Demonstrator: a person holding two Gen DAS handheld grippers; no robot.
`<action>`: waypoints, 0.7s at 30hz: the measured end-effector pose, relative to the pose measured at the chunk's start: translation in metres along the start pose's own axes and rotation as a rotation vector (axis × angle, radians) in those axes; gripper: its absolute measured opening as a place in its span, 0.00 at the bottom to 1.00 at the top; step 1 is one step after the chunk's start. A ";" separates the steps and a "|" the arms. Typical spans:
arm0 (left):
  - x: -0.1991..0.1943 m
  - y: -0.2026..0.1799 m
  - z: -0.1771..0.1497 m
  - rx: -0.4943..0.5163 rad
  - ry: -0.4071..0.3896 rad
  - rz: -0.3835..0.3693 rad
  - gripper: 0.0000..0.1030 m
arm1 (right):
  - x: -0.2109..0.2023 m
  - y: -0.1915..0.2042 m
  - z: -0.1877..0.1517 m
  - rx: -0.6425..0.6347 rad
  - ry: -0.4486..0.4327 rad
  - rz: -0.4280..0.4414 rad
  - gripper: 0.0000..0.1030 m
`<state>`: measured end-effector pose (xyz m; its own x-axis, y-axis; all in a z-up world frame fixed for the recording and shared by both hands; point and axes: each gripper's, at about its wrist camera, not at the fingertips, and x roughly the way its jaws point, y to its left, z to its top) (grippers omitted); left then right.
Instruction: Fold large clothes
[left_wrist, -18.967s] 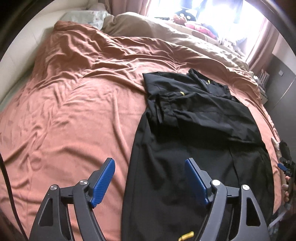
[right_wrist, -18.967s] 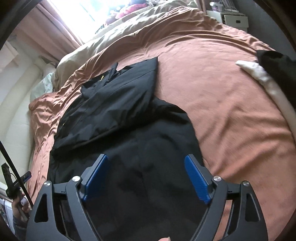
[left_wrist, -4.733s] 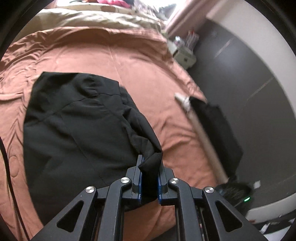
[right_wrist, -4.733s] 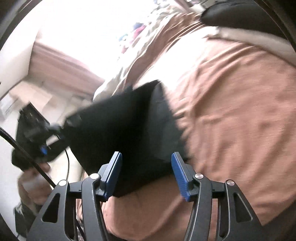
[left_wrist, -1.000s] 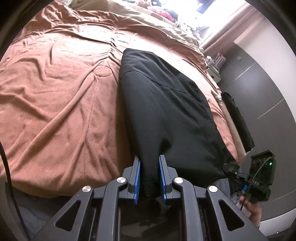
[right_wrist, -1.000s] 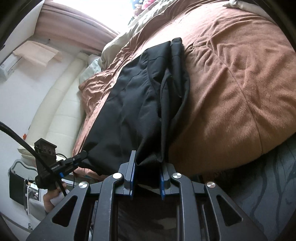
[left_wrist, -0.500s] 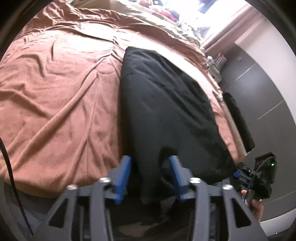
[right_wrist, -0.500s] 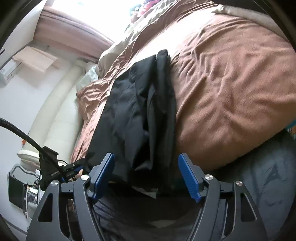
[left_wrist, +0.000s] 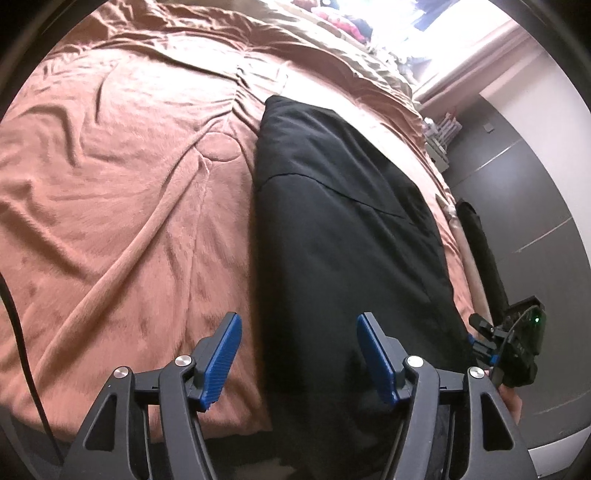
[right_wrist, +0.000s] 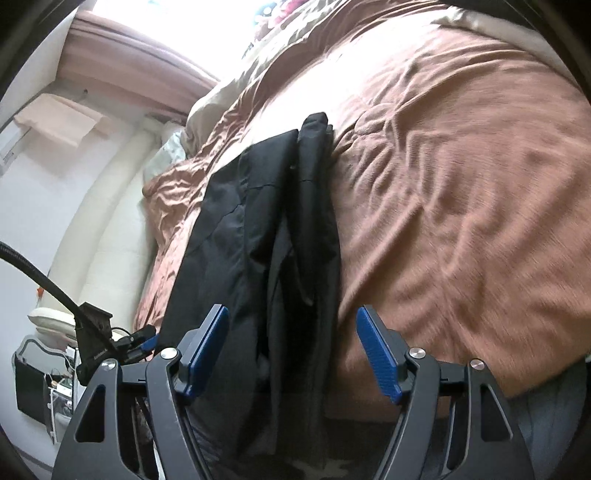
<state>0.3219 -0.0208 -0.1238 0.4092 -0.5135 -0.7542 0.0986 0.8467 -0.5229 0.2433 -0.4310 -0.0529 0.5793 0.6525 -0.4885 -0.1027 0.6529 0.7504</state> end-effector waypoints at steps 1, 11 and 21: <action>0.005 0.003 0.004 -0.007 0.007 -0.002 0.64 | 0.005 0.000 0.003 0.000 0.007 -0.001 0.68; 0.040 0.020 0.054 -0.033 0.039 -0.016 0.64 | 0.047 -0.004 0.049 0.022 0.052 0.011 0.68; 0.071 0.012 0.095 -0.021 0.071 -0.008 0.64 | 0.096 -0.014 0.092 0.039 0.129 0.090 0.68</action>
<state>0.4386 -0.0343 -0.1461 0.3431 -0.5298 -0.7756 0.0821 0.8395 -0.5371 0.3741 -0.4130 -0.0695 0.4602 0.7534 -0.4697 -0.1169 0.5759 0.8091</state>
